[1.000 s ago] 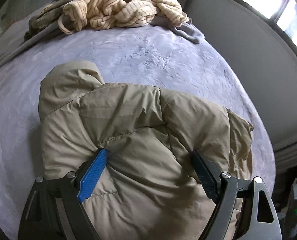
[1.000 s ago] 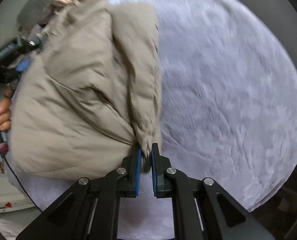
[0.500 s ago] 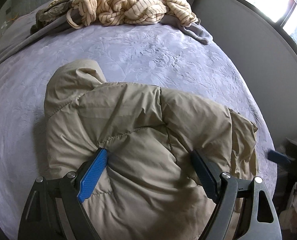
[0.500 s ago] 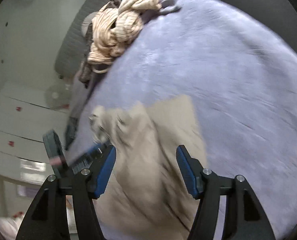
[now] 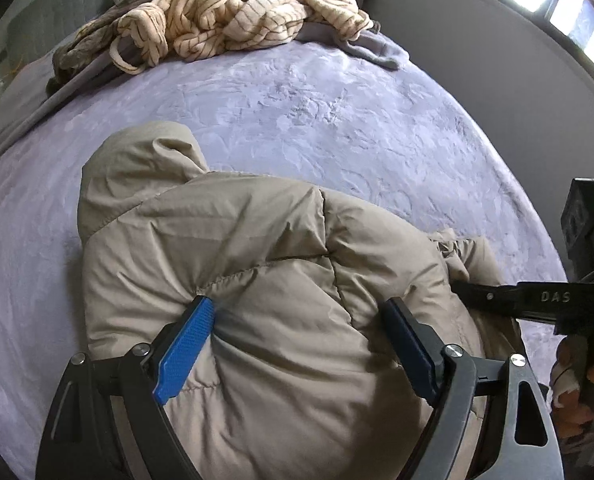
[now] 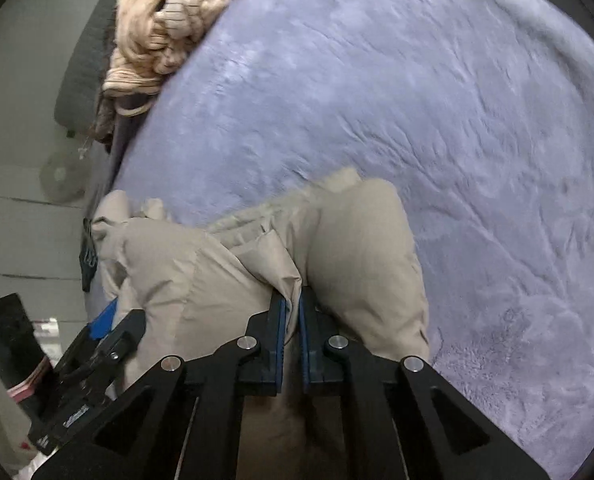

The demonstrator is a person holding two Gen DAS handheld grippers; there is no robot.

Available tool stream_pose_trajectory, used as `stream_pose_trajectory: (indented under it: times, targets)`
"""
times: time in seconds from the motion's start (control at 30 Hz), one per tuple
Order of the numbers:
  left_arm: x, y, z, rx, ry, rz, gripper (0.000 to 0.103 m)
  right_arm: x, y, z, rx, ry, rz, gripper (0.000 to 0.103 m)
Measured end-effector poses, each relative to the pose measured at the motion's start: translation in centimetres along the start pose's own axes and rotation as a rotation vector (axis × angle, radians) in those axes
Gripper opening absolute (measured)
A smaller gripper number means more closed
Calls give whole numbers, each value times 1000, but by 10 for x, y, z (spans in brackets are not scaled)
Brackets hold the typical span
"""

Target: Fold large clothes

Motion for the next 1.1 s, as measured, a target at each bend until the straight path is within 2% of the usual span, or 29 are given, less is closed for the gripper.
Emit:
stream_pose_trajectory:
  times: [0.17,0.27,0.33,0.47,0.6,0.73,0.9,1.0,1.07,1.1]
  targets:
    - [-29,-16,3,-57,-6,42,87,4,0,3,-3,-2,14,5]
    - [-55,-34,21,-79,-5,55,87,3,0,2,-10,-4,14,5]
    - [-61,-43,39,-95,-37,70,87,3,1,2,-9,-3,15,5]
    - [-58,-52,81,-142,-105,76,89,0,-1,3,-10,-4,18,5]
    - [-53,-56,98,-214,-108,73,91,-17,-13,9,-75,4,43,7]
    - [-52,-55,103,-244,-110,65,91,-52,-29,28,-157,29,59,8]
    - [-50,-50,104,-240,-115,39,91,-87,-48,77,-253,8,18,8]
    - [-49,-49,107,-253,-112,26,91,-86,-46,105,-290,-43,38,8]
    - [-47,-49,108,-268,-118,10,99,-77,-38,117,-292,-74,75,8]
    - [-48,-51,112,-270,-117,6,99,-69,-29,122,-279,-96,99,8]
Point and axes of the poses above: each gripper's, at about its wrist camera, not at the fingertips, and x roughly the way its jaws point, y to its right, z to its underside, the point moved 9 cm from there along x, roughly the way its jaws point
